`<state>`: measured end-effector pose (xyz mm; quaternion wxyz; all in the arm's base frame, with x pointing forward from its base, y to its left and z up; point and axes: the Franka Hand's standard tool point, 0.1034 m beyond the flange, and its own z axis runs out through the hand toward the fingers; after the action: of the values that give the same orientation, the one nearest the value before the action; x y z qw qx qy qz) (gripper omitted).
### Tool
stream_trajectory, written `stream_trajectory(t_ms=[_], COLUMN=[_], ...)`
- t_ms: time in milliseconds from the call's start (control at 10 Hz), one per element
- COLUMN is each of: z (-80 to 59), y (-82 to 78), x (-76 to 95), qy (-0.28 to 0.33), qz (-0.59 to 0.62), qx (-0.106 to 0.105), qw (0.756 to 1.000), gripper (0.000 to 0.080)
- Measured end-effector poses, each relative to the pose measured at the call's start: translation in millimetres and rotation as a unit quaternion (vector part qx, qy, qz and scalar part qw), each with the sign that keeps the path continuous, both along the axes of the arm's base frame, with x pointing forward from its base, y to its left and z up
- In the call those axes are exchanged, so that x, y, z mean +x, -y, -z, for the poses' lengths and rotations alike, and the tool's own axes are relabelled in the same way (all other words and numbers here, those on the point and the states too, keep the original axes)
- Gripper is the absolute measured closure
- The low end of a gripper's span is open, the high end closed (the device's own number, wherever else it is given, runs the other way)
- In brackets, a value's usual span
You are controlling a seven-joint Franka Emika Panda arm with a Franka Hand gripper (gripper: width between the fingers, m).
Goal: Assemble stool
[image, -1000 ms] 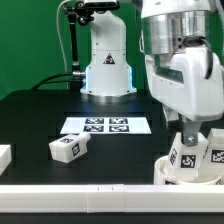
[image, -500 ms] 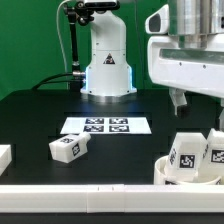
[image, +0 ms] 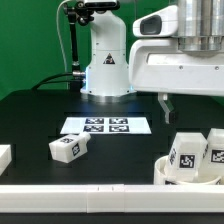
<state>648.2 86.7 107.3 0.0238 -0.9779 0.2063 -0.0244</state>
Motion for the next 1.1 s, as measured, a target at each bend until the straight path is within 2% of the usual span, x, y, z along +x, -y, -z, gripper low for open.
stream_trajectory(t_ms=[300,700,900,1100], z=[1.0,1.8,5.1,6.3], y=[-1.1,3.2,6.2,9.1], x=[0.6,0.7,2.7,2.4], qy=[0.008,0.011,0.017,0.013], qz=[-0.159,-0.305,-0.412,-0.523], qx=[-0.010,-0.024,-0.042,-0.058], qw=[0.987,0.952,0.910,0.850], gripper=[0.0151,0.0151,0.0151,0.0151])
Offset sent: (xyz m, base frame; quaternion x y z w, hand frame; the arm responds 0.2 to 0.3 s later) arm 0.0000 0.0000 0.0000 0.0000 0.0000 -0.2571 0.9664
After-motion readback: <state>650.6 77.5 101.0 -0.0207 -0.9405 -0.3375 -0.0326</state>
